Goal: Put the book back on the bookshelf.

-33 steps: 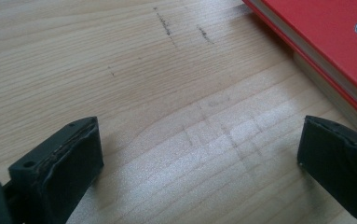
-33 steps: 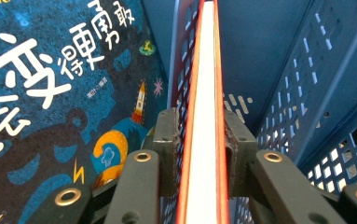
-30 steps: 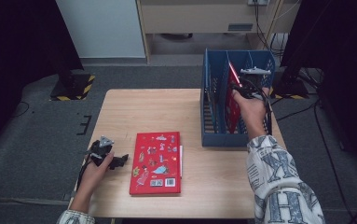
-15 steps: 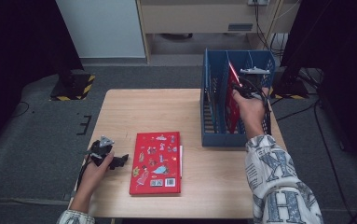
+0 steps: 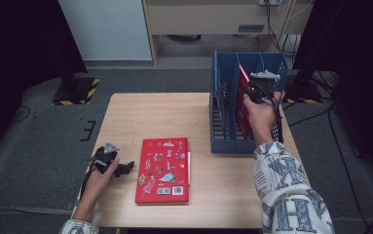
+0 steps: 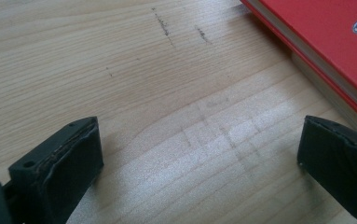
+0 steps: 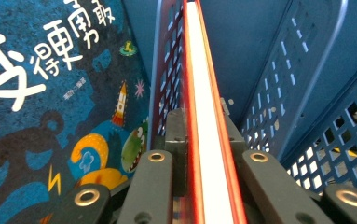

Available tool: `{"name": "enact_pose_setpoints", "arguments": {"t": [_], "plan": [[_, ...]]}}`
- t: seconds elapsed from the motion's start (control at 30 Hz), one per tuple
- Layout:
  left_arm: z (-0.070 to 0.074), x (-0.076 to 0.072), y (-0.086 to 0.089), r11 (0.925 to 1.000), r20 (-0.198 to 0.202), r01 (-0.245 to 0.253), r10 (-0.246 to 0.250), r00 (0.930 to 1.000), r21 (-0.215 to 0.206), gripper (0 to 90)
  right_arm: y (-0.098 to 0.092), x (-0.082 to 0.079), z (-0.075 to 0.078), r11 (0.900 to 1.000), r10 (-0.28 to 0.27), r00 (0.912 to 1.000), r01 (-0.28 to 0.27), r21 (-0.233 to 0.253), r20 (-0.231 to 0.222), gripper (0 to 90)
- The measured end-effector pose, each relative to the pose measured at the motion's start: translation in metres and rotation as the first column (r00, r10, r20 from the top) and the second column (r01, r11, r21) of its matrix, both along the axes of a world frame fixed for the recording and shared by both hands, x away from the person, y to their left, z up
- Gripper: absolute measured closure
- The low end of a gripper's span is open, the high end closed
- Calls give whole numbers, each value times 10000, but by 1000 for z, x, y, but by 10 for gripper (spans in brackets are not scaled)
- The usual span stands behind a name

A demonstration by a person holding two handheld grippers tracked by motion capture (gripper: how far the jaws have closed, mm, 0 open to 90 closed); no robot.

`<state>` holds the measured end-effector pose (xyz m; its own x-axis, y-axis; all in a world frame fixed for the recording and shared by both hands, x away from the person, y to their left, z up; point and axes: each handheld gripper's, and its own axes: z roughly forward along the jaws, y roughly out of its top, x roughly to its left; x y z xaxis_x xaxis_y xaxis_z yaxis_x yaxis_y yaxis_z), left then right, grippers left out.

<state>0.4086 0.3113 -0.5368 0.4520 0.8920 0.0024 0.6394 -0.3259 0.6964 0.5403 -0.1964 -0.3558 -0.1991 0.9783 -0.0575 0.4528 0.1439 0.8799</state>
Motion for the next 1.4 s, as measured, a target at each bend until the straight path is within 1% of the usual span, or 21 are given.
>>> {"name": "enact_pose_setpoints", "arguments": {"t": [0.23,0.53,0.6,0.8,0.87,1.07,1.17,1.2,1.23,1.3,1.37,1.4], "plan": [[0,0,0,10000,-1,11,-11,10000,2,0,3,5,-1,9995,-304,9994,303,70,152,793],[0,0,0,10000,-3,32,-32,10000,-2,0,9,15,-1,9980,-638,9979,638,-24,76,791],[0,0,0,10000,0,39,-39,10000,-7,0,10,16,-1,9978,-663,9977,664,-76,122,790],[0,0,-1,10000,1,68,-68,10000,-3,0,12,15,-2,9983,-572,9978,569,123,328,769],[0,0,-1,10000,1,71,-71,10000,-1,0,12,14,-2,9986,-501,9982,495,195,334,744],[0,1,-1,10000,-1,80,-80,10000,0,0,11,10,-3,9979,-177,9990,150,633,422,594],[0,0,-1,10000,-1,81,-81,10000,1,0,10,7,-4,9965,7,9985,-52,832,543,532],[0,1,-1,10000,-2,81,-81,10000,3,0,10,7,-4,9956,80,9986,-127,924,514,507],[0,1,-1,10000,-2,83,-83,10000,1,0,10,6,-3,9955,190,9984,-239,920,541,488],[0,1,-1,10000,-2,83,-83,10000,3,0,10,4,-2,9950,325,9972,-387,924,668,457],[0,1,-1,10000,-4,87,-87,10000,5,0,9,3,0,9919,476,9958,-564,1138,787,427],[0,1,-1,10000,-3,85,-85,10000,2,0,9,2,1,9916,488,9953,-583,1154,841,419]]}}
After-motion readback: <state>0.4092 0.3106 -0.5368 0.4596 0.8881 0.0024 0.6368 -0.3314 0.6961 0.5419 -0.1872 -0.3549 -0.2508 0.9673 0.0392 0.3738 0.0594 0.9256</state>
